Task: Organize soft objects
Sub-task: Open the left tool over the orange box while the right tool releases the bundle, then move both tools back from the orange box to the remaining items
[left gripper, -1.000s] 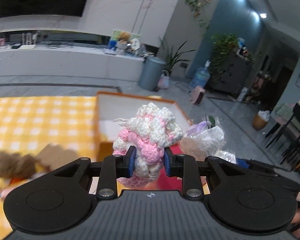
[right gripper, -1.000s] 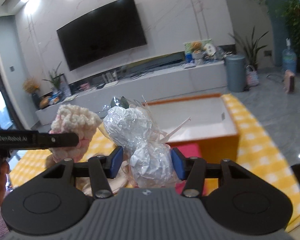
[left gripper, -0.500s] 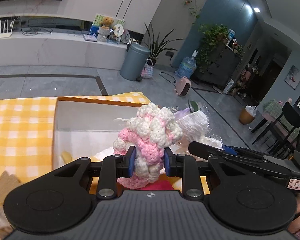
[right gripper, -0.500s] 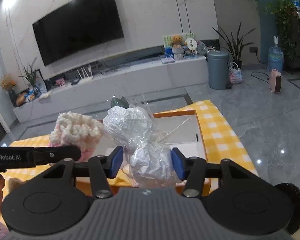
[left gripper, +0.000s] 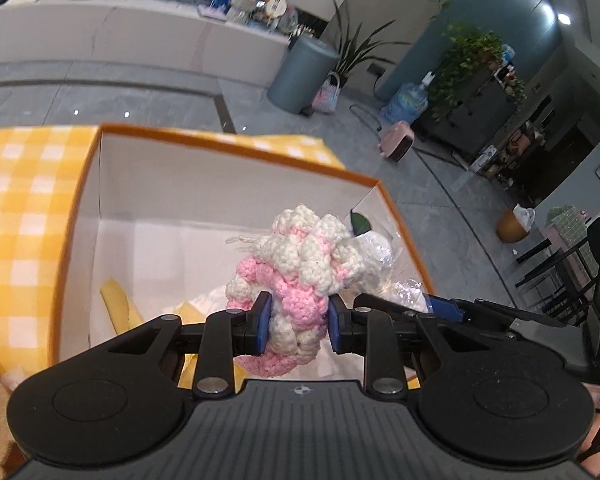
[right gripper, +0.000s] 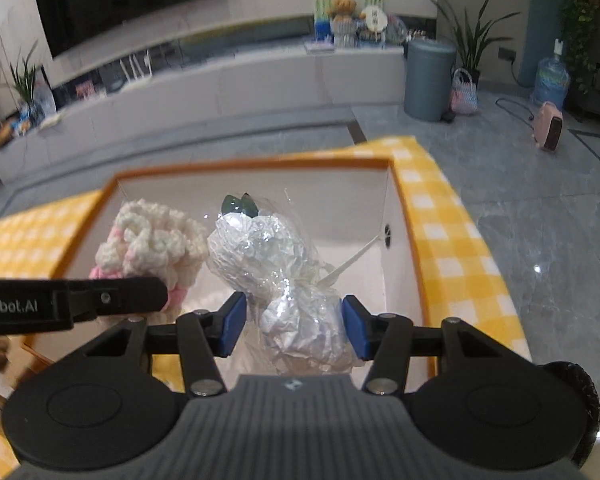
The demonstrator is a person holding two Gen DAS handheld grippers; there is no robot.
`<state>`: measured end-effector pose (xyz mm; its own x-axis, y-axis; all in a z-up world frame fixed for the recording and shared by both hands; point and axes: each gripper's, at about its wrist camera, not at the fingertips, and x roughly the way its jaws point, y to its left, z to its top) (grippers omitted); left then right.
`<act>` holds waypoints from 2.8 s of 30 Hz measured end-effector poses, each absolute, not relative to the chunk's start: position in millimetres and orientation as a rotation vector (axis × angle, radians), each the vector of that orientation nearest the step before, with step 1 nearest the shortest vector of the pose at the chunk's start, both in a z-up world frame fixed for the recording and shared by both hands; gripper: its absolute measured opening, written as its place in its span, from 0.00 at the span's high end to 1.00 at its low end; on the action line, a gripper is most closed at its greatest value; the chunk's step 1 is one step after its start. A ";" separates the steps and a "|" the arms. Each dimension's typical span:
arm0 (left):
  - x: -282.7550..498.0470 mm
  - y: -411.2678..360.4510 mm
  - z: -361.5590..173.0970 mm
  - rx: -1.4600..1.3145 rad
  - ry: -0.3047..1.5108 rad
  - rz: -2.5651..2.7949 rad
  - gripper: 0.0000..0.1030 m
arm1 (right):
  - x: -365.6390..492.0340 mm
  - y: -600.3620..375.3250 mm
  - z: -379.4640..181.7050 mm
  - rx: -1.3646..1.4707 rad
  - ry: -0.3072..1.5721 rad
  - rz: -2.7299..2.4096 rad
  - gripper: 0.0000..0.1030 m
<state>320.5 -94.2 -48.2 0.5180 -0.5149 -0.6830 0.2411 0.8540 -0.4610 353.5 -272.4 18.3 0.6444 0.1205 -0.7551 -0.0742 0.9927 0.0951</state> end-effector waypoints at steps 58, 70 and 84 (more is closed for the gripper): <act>77.8 18.2 16.7 -0.170 0.628 -0.281 0.24 | 85.6 -141.0 44.0 0.006 0.572 0.256 0.07; 52.8 44.4 -37.9 -0.077 0.761 -0.224 0.31 | 94.6 -102.9 -3.7 0.002 0.737 0.372 0.07; 65.7 83.9 -38.0 -0.015 0.759 -0.172 0.30 | 126.8 -82.9 -20.8 0.013 0.821 0.403 0.08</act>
